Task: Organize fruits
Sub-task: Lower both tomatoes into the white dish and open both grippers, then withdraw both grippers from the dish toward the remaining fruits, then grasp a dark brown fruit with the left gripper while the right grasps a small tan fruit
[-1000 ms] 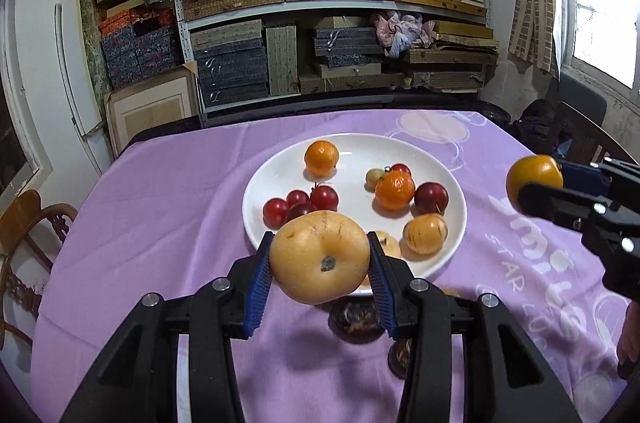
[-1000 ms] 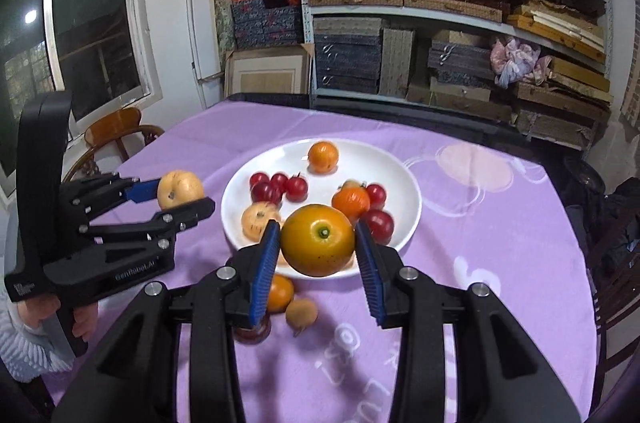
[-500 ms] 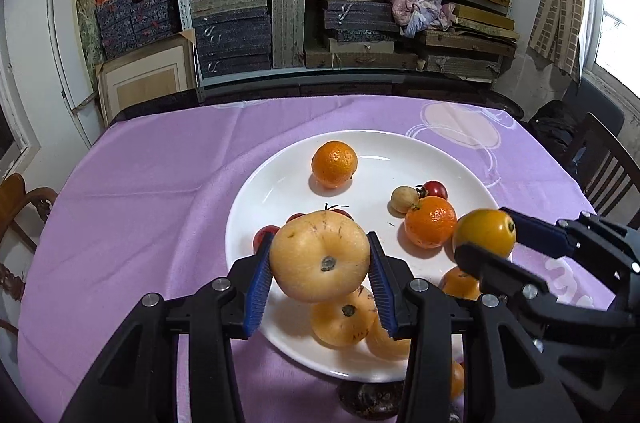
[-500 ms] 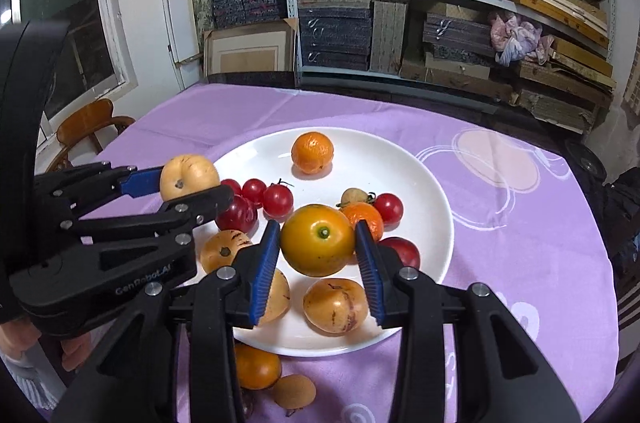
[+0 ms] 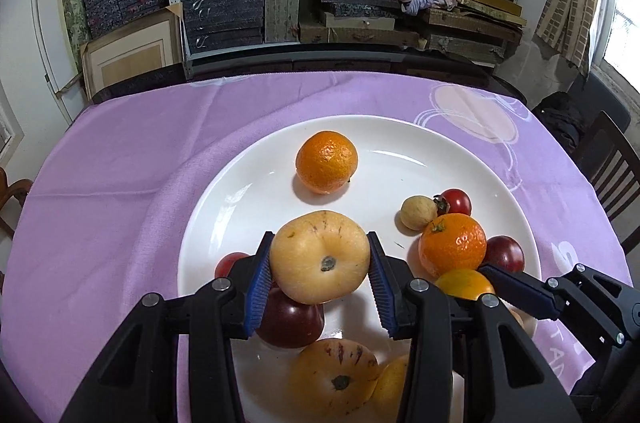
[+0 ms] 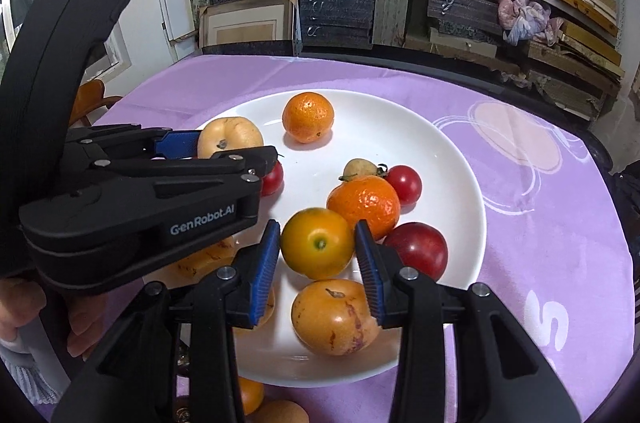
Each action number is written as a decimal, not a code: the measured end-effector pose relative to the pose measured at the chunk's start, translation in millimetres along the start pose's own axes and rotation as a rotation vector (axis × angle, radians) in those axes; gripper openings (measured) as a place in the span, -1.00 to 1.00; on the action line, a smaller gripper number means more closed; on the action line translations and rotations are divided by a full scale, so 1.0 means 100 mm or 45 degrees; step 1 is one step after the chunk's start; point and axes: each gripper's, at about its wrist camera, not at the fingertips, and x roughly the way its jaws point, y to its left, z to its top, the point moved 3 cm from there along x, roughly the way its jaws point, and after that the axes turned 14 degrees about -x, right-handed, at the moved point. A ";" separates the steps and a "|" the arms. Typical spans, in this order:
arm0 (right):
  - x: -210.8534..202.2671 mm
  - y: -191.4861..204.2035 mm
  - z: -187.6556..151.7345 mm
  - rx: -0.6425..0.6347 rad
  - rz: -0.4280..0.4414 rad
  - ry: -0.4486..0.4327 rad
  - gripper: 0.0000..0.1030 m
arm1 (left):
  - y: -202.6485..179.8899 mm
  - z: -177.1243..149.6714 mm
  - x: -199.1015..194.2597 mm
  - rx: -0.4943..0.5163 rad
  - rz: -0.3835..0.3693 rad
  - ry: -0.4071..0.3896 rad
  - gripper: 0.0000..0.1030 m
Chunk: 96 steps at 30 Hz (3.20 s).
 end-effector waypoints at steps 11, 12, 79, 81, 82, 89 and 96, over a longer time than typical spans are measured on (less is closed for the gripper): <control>-0.68 -0.06 0.08 0.013 -0.046 -0.155 0.11 | 0.08 0.05 -0.71 -0.009 0.006 -0.168 0.15; -0.81 -0.07 0.06 0.017 -0.059 -0.183 0.23 | 0.10 0.02 -0.80 -0.001 0.007 -0.180 0.17; -1.08 0.15 -1.07 0.067 -0.001 -0.133 0.29 | 0.45 -1.57 -1.09 0.035 -0.104 -0.030 -0.15; -1.01 0.27 -1.06 0.008 0.008 -0.107 0.29 | 0.58 -1.59 -1.05 -0.024 -0.104 -0.009 -0.15; -0.98 0.33 -1.06 -0.024 0.013 -0.093 0.29 | 0.63 -1.60 -1.02 -0.049 -0.108 0.012 -0.15; -0.79 0.51 -0.99 -0.082 0.038 -0.017 0.04 | 0.61 -1.66 -0.99 -0.021 -0.089 0.042 -0.15; -0.64 0.51 -0.95 -0.099 0.057 0.046 -0.19 | 0.64 -1.66 -0.98 -0.022 -0.091 0.051 -0.14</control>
